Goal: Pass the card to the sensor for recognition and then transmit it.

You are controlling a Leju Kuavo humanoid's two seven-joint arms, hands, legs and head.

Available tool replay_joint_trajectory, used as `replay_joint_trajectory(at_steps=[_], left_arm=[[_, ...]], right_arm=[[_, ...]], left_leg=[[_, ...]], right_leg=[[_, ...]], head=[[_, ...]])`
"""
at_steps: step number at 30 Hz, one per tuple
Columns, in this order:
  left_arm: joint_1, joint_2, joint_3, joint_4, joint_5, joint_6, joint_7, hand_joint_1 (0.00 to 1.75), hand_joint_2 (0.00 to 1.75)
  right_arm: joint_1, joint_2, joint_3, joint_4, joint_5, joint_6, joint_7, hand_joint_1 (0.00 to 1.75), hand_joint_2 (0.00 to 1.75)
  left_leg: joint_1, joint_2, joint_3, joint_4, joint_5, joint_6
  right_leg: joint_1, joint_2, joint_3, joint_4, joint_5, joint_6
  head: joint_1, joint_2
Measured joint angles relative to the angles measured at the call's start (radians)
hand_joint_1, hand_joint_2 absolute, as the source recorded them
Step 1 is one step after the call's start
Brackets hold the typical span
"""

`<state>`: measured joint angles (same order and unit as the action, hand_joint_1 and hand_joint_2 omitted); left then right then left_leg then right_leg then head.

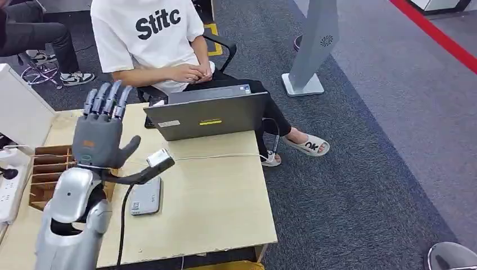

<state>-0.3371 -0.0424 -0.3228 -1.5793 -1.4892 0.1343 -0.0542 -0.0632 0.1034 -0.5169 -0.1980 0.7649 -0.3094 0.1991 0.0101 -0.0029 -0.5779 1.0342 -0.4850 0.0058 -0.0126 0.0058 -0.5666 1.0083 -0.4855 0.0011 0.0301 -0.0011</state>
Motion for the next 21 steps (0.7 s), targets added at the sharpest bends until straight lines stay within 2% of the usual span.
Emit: replay_joint_trajectory(at_steps=[4, 12, 15, 18, 21], left_arm=[[0.098, 0.026, -0.041, -0.021, 0.063, 0.012, -0.018, 0.00, 1.75], [0.134, 0.051, -0.059, -0.041, 0.082, 0.009, -0.018, 0.00, 1.75], [0.153, 0.060, -0.059, -0.052, 0.129, -0.014, -0.022, 0.00, 1.75], [0.227, 0.100, -0.059, -0.087, 0.205, -0.044, -0.021, 0.00, 1.75], [0.316, 0.173, -0.055, -0.113, 0.233, -0.071, 0.005, 0.00, 1.75]], right_arm=[[0.001, 0.003, -0.024, 0.000, -0.001, 0.000, 0.007, 0.00, 1.75], [0.001, 0.005, -0.045, 0.000, 0.003, 0.000, 0.007, 0.00, 1.75], [0.001, 0.006, -0.051, 0.000, 0.002, 0.000, 0.007, 0.00, 1.75], [0.001, 0.008, -0.069, 0.000, -0.001, -0.002, 0.004, 0.00, 1.75], [0.002, 0.010, -0.087, 0.000, -0.002, -0.010, 0.004, 0.00, 1.75]], left_leg=[[0.000, 0.001, -0.001, 0.000, 0.000, 0.000], [0.000, 0.001, -0.001, 0.000, 0.000, 0.000], [0.000, 0.001, -0.001, 0.000, 0.000, 0.000], [0.000, 0.003, -0.001, 0.000, -0.001, 0.000], [0.000, 0.003, -0.001, 0.000, -0.001, 0.000]], right_leg=[[0.000, 0.001, -0.001, 0.000, 0.000, 0.000], [0.000, 0.000, -0.001, 0.000, 0.000, 0.000], [0.000, 0.000, 0.000, 0.000, 0.000, 0.000], [0.000, 0.003, -0.001, 0.000, 0.000, 0.000], [0.000, 0.003, -0.002, 0.000, -0.001, 0.000]], head=[[0.000, 0.000], [0.000, 0.000], [0.000, 0.000], [0.000, 0.000], [0.000, 0.000]])
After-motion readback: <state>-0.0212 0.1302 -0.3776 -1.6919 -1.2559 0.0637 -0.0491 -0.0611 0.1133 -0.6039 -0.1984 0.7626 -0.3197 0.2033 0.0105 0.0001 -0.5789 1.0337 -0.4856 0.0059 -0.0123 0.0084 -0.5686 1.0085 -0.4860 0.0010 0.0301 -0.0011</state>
